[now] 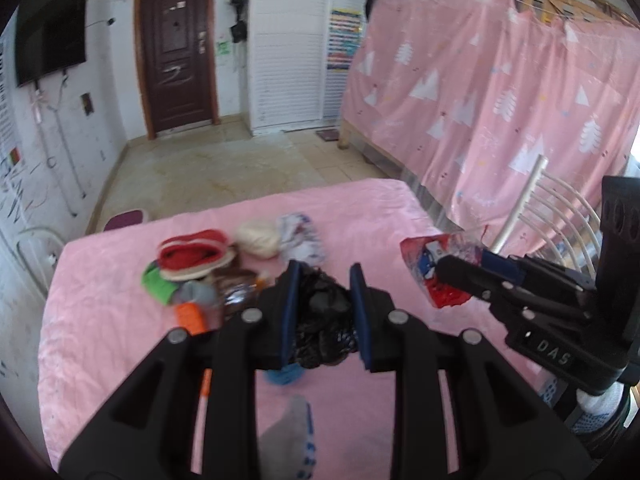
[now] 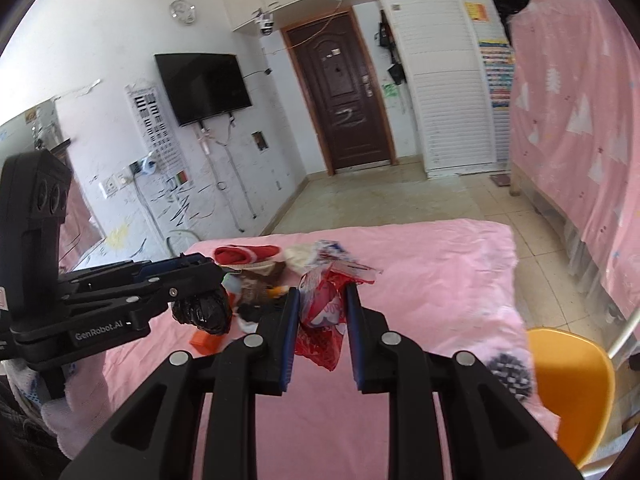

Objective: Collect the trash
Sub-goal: 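Carry both bags to the orange bucket and open both grippers over it, then move both tools back over the items on the bed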

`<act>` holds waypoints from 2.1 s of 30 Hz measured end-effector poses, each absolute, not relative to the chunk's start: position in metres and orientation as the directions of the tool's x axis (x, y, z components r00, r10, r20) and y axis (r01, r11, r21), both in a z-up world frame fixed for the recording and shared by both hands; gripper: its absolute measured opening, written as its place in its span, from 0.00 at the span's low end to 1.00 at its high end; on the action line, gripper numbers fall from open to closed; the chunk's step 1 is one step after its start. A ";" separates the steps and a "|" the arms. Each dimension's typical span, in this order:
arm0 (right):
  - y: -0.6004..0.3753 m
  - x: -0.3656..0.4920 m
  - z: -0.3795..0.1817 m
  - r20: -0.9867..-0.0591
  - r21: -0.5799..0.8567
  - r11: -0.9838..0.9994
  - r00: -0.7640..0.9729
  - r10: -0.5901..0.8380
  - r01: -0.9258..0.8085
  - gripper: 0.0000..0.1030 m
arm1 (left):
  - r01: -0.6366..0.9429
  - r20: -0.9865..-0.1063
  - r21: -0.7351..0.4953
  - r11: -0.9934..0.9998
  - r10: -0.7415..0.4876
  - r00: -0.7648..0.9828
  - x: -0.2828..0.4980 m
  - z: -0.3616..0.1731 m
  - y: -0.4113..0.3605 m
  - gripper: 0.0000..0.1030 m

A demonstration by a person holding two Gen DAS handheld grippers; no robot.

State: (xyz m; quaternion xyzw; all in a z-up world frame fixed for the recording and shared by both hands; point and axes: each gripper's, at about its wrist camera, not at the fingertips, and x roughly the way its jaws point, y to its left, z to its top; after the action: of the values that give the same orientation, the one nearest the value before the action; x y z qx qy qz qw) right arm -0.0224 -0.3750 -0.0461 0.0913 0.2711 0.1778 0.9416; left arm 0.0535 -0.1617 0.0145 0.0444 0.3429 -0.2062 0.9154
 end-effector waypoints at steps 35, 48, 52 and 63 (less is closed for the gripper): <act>-0.606 -0.048 -0.122 -0.550 0.356 0.932 0.821 0.154 0.064 0.18 | 0.611 -0.780 -0.130 0.781 -0.461 0.423 0.080 -0.018 -0.433 0.55; -0.596 -0.048 -0.110 -0.549 0.334 0.939 0.827 0.122 0.083 0.51 | 0.589 -0.757 -0.132 0.797 -0.465 0.459 0.074 -0.001 -0.403 0.55; -0.577 -0.045 -0.097 -0.544 0.309 0.949 0.830 0.124 0.061 0.52 | 0.573 -0.738 -0.145 0.806 -0.474 0.479 0.072 0.008 -0.380 0.55; -0.515 -0.028 -0.072 -0.544 0.251 0.968 0.824 0.159 -0.021 0.55 | 0.518 -0.691 -0.174 0.837 -0.479 0.541 0.073 0.027 -0.312 0.55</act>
State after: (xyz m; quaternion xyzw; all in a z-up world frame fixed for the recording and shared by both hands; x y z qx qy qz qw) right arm -0.0281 -0.5149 -0.0723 0.1178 0.2928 0.0476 0.9477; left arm 0.0731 -0.3115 0.0273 0.0256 0.3858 -0.2841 0.8774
